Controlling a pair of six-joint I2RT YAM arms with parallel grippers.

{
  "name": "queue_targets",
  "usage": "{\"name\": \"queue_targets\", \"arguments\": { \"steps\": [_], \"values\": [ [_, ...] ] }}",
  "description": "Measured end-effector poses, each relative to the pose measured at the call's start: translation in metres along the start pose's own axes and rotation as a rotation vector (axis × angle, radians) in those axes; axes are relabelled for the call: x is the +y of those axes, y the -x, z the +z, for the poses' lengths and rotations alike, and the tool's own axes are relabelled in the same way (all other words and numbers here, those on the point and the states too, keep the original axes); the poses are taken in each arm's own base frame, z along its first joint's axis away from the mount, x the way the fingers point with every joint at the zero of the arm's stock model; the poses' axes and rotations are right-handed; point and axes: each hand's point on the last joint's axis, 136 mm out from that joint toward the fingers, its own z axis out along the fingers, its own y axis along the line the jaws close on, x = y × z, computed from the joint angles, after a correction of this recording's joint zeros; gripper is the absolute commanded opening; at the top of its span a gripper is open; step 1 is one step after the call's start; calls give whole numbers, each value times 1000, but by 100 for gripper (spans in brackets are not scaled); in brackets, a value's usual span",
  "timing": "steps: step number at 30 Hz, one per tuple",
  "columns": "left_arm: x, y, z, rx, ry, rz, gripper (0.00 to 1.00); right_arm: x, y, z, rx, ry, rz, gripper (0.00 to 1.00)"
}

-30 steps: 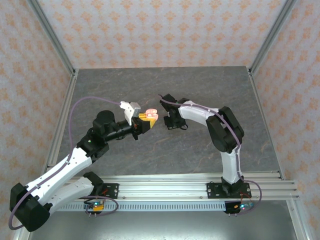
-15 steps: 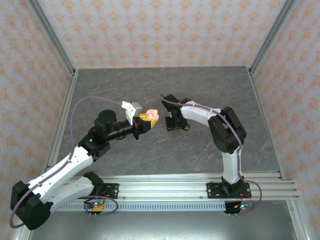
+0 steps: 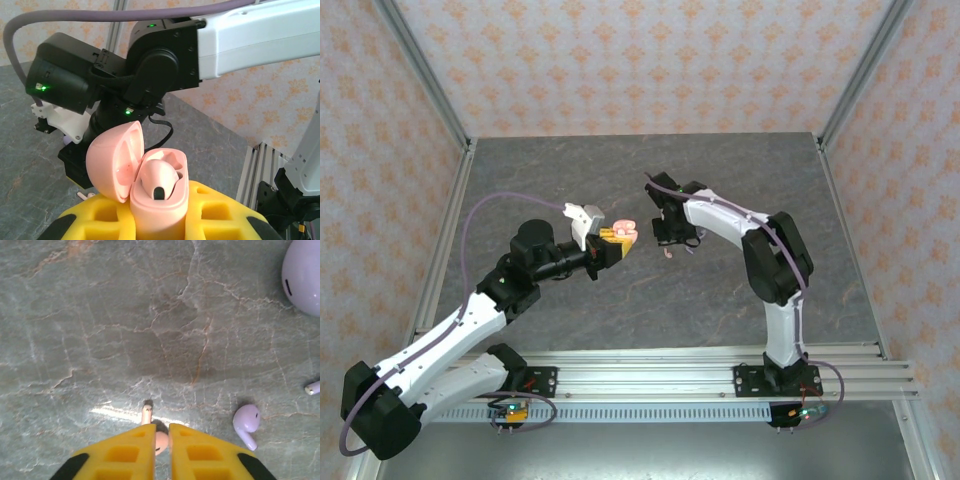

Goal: Insert wireless bluetooth earbuds into charging case

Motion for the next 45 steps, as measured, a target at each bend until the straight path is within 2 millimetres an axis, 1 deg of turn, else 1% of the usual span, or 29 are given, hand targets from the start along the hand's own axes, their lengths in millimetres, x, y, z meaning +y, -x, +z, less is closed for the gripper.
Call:
{"name": "queue_targets", "arguments": {
  "steps": [4,7,11,15,21,30,33,36,40,43,45],
  "values": [
    [0,-1,0,2,1,-1,7,-4,0,13,29,-39,-4,9],
    [0,-1,0,3,1,-1,7,-6,-2,20,54,-58,-6,8],
    [2,-3,2,11,3,-5,7,-5,0,28,67,-66,-8,8],
    [3,-5,3,17,4,-8,7,-4,-2,32,84,-65,-16,9],
    [3,-5,3,17,4,-8,7,-1,-3,32,100,-38,-34,9],
    [3,-5,3,17,5,-8,7,15,-8,32,133,45,-114,10],
    [3,-6,3,21,5,-10,7,20,-9,32,141,62,-150,12],
    [3,-6,3,23,6,-11,7,33,-16,30,154,94,-210,13],
    [3,-6,3,23,6,-11,7,51,-31,28,185,135,-291,13],
    [3,-6,3,24,7,-12,7,56,-36,27,195,143,-315,14],
    [4,-7,3,26,7,-13,7,56,-35,26,193,143,-312,14]
  ]
}}
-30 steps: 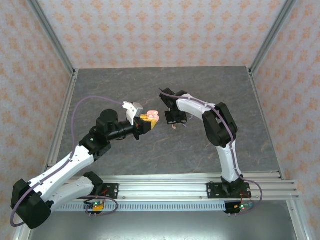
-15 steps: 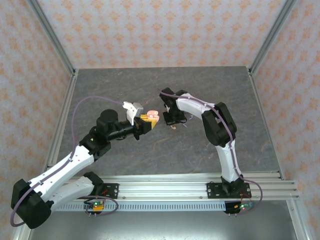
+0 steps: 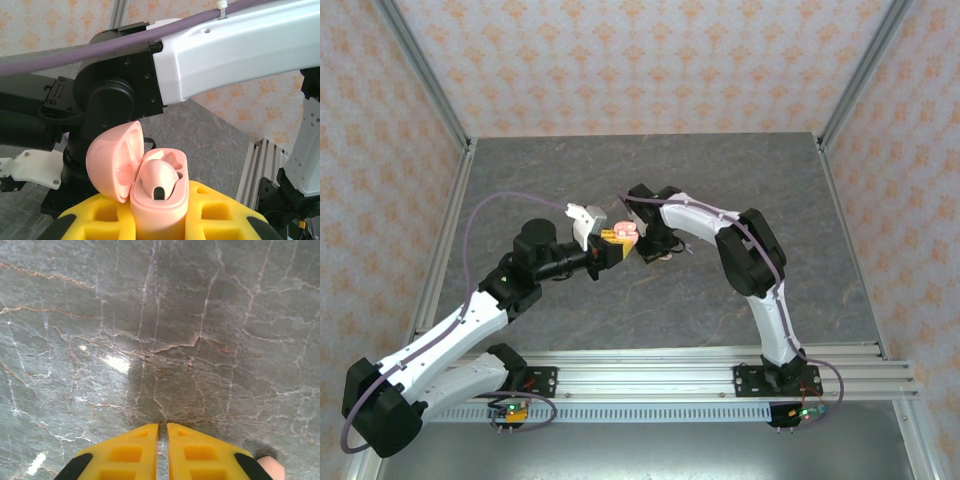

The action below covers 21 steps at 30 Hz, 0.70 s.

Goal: Insert wireless bluetooth earbuds into charging case

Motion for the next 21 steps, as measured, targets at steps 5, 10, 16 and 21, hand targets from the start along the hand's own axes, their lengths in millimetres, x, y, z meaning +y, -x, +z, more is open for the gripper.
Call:
{"name": "queue_targets", "arguments": {
  "steps": [5,10,16,21],
  "values": [
    [0,-2,0,7,2,-3,7,-3,1,-11,-37,10,50,16],
    [-1,0,-3,-1,0,1,7,-8,3,-44,-130,49,123,16],
    [-1,-1,-3,4,1,-1,7,-20,-12,-50,-141,57,192,13],
    [-1,-1,-3,4,1,2,7,-28,-31,-33,-84,41,234,8]
  ]
}}
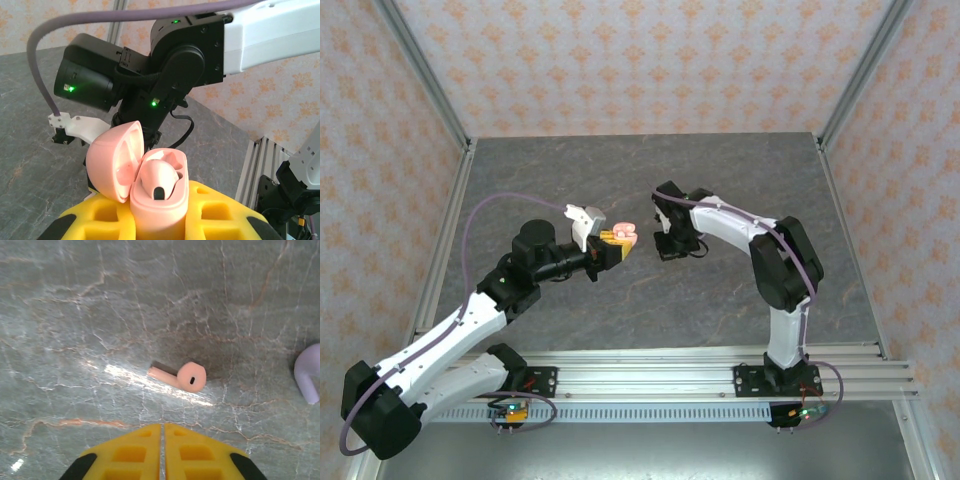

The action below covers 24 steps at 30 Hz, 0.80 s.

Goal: Insert wireless bluetooth earbuds into charging case

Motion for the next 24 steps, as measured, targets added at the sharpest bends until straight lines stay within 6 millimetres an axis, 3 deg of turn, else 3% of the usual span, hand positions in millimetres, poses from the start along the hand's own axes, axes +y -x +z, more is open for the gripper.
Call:
{"name": "queue_targets", "arguments": {
  "steps": [5,11,24],
  "values": [
    [0,0,0,0,0,0,7,-2,3,6,-7,-13,31,5],
    [0,-1,0,6,1,0,7,-14,2,27,25,-68,65,5],
    [1,-3,0,12,7,-4,7,-25,17,26,-20,-153,89,5]
  ]
}}
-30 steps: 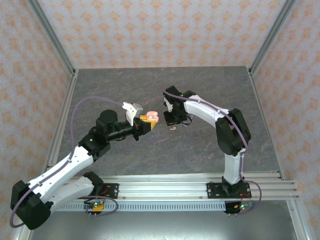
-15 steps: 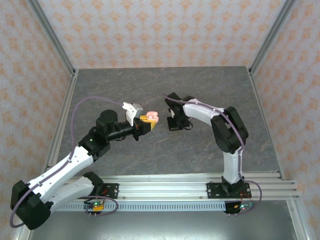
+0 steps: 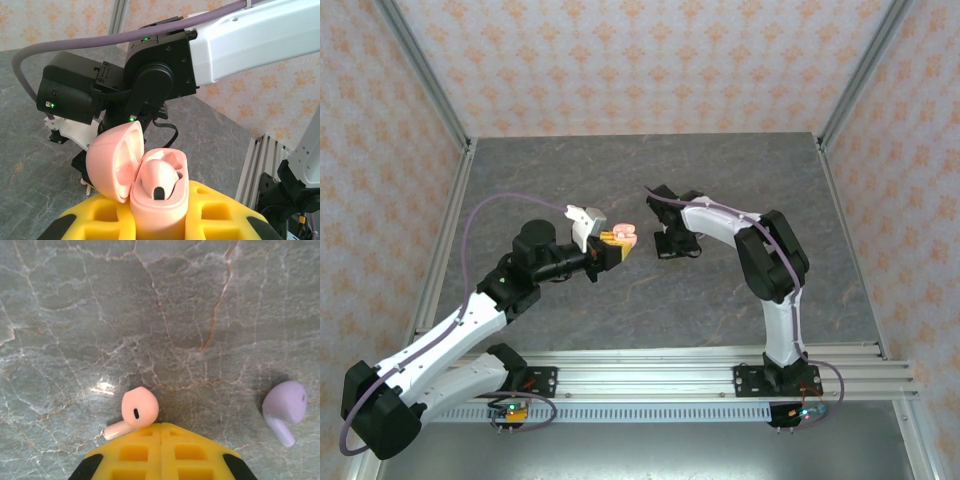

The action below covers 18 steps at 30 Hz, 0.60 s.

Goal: Insert wireless bluetooth earbuds into charging case

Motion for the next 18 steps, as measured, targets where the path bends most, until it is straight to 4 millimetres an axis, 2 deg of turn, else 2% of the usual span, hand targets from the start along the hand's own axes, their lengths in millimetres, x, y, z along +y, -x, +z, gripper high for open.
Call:
{"name": "queue_targets", "arguments": {
  "steps": [8,12,16,18],
  "values": [
    [1,0,0,-1,4,0,7,-10,10,-3,-39,-62,2,9],
    [1,0,0,-1,4,0,7,-9,10,-4,-43,-56,3,13],
    [1,0,0,0,5,0,7,-1,13,-18,-68,-2,27,27],
    [1,0,0,0,7,-1,7,5,16,-29,-91,36,52,38]
  ]
}}
